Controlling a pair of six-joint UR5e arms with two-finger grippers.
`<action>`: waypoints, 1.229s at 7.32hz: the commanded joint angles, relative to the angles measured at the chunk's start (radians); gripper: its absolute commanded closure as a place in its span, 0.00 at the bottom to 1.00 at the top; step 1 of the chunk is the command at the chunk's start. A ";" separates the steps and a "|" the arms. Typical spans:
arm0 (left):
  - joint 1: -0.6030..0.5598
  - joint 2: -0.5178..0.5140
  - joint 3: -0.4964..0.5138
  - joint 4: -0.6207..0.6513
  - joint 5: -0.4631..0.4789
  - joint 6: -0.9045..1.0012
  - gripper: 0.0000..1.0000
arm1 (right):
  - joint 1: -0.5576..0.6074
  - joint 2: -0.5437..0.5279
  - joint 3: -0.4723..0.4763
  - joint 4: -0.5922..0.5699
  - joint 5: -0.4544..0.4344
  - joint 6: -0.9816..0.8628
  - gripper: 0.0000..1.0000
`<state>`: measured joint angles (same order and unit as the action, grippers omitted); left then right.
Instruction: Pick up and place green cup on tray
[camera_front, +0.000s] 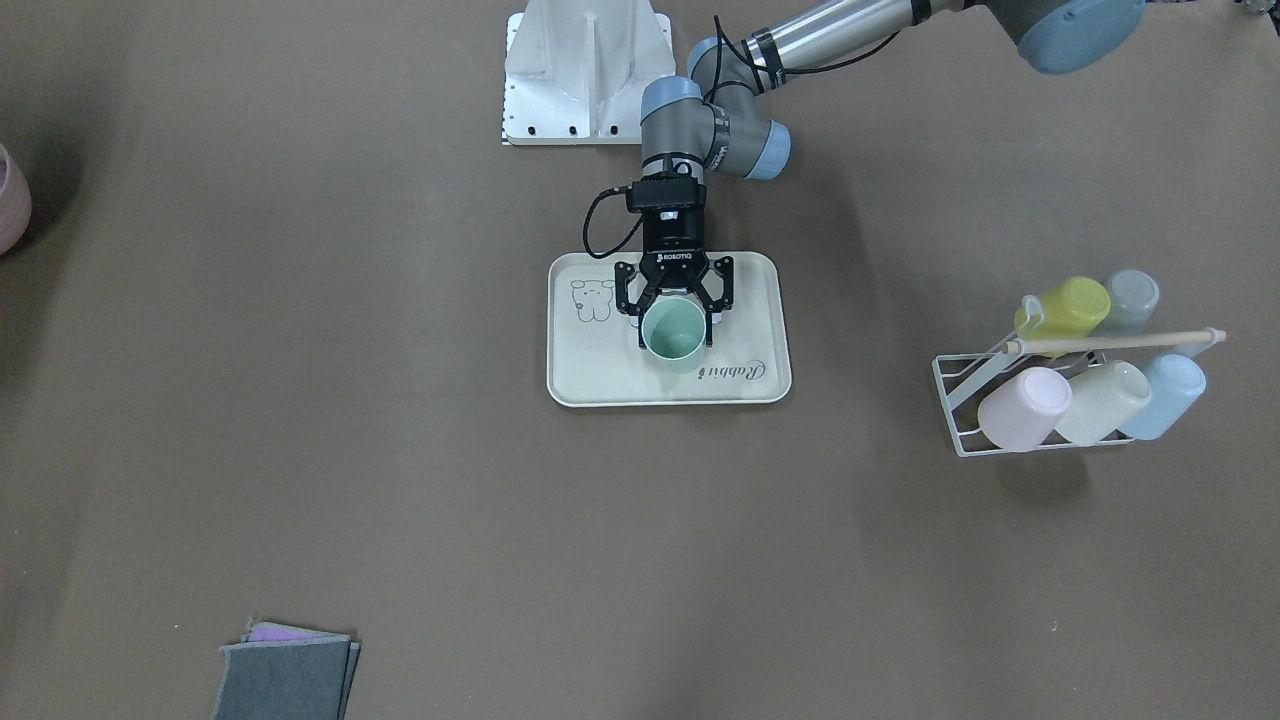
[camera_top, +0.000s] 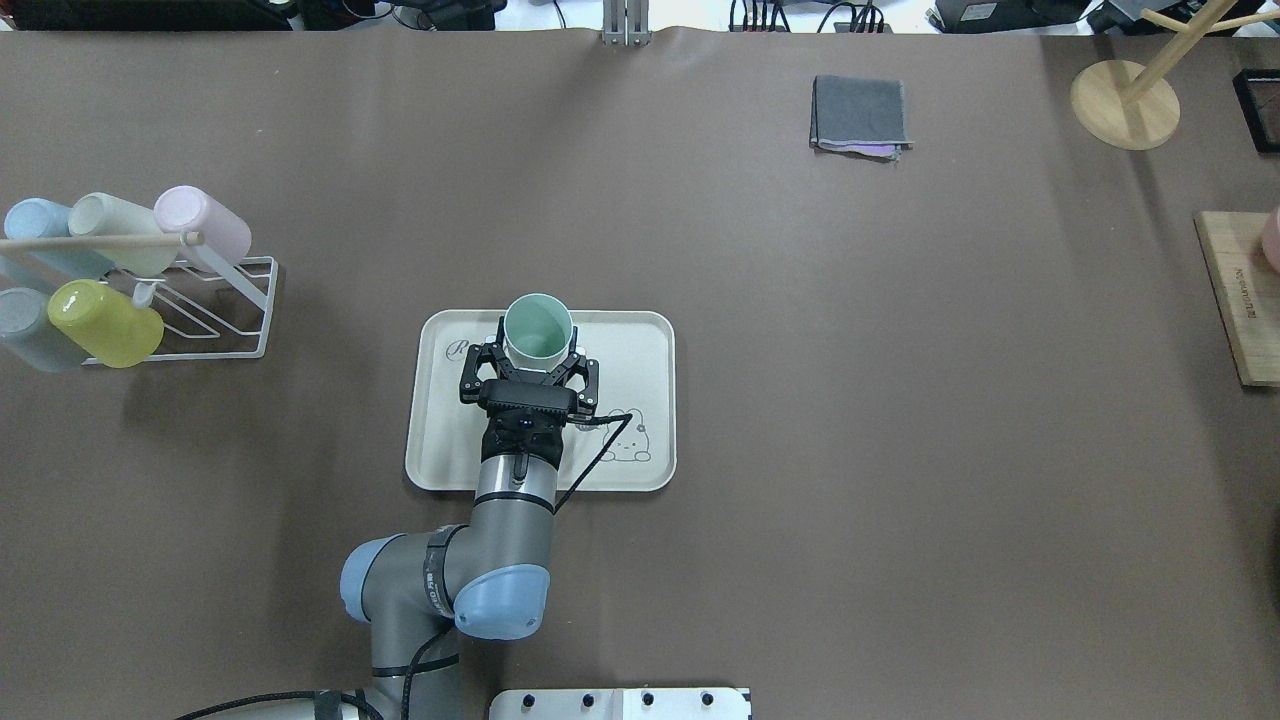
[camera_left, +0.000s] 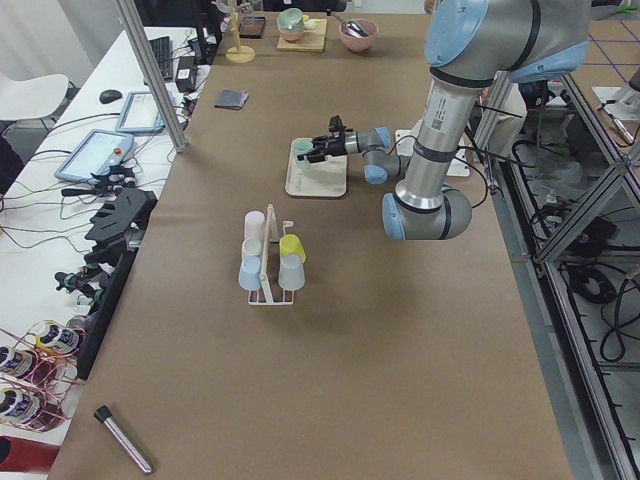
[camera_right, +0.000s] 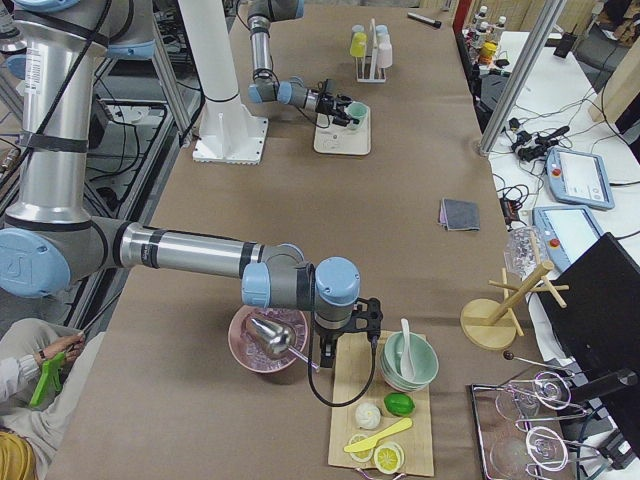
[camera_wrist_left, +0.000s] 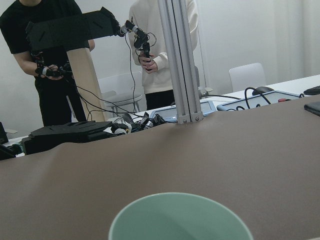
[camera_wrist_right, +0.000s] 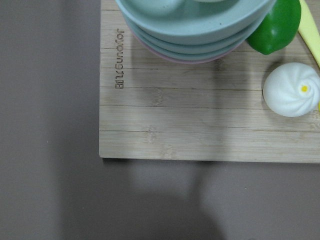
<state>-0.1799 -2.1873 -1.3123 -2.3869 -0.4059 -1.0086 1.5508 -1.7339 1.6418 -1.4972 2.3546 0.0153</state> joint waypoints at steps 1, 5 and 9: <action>0.013 0.017 0.004 -0.069 -0.001 -0.002 0.18 | 0.000 0.001 0.000 0.000 0.000 0.000 0.00; 0.023 0.026 0.024 -0.090 -0.001 -0.053 0.18 | 0.000 -0.001 0.000 0.000 0.000 -0.002 0.00; 0.023 0.026 0.010 -0.092 -0.001 -0.051 0.02 | 0.000 -0.003 -0.004 0.000 0.000 -0.002 0.00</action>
<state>-0.1566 -2.1611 -1.2980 -2.4787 -0.4075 -1.0605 1.5508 -1.7364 1.6388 -1.4972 2.3547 0.0138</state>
